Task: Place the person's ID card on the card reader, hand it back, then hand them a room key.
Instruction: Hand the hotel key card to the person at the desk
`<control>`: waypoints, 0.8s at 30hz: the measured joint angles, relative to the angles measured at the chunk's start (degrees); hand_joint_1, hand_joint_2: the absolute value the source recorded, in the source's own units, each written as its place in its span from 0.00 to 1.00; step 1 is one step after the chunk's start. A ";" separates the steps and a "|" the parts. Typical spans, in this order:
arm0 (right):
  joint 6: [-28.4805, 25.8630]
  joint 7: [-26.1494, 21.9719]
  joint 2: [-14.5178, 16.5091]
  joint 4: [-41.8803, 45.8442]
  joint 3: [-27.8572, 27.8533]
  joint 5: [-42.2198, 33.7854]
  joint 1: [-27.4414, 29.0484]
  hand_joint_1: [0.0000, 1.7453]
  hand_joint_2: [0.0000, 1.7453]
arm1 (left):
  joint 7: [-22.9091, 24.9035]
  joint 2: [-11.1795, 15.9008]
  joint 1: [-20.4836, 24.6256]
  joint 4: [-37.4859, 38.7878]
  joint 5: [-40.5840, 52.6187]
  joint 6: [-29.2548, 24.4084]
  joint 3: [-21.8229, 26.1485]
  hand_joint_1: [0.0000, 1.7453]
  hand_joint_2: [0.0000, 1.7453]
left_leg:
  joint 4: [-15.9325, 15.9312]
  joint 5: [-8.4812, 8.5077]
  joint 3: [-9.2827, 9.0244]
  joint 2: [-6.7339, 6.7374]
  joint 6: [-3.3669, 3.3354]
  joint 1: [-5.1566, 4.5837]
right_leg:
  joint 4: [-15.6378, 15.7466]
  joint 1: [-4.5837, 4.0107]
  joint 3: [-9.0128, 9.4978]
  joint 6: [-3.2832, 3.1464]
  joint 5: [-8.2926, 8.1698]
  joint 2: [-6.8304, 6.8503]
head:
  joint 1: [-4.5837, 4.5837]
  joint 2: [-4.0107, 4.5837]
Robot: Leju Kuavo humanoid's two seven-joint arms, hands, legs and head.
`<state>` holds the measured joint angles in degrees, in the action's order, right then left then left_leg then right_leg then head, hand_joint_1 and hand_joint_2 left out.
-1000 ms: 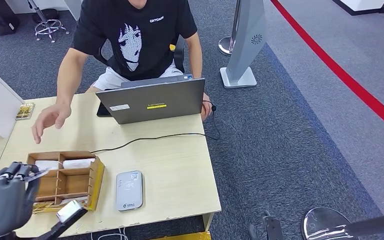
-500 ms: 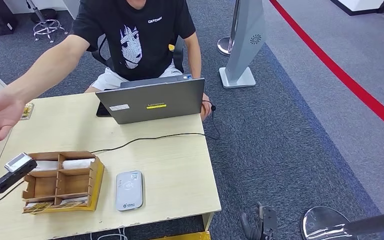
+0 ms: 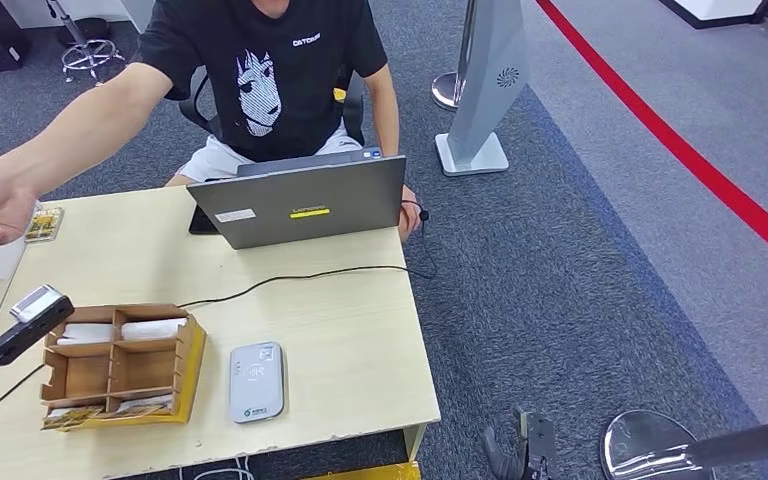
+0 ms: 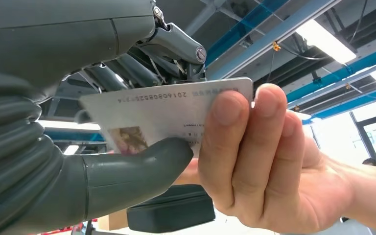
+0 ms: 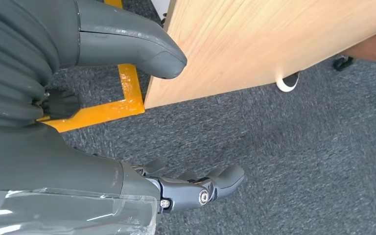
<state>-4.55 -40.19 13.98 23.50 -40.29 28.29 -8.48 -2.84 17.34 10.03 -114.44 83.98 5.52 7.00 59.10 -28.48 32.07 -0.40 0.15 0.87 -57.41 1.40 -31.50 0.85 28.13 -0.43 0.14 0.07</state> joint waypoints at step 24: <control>0.08 0.00 -1.91 -0.99 -1.64 -5.49 0.37 0.00 1.00 | -2.86 -1.15 -6.20 -5.40 -13.19 8.38 -10.33 0.00 1.00 | 0.00 -0.06 0.04 0.02 -0.03 -0.02 | 0.01 0.01 -0.03 0.01 0.01 -0.02 | -0.01 0.00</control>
<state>-4.47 -40.19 12.07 22.51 -41.93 22.80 -8.11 -5.70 16.19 3.83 -119.84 70.79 13.90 -3.33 59.10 -28.54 32.11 -0.38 0.12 0.86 -57.40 1.41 -31.53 0.86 28.14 -0.45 0.13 0.07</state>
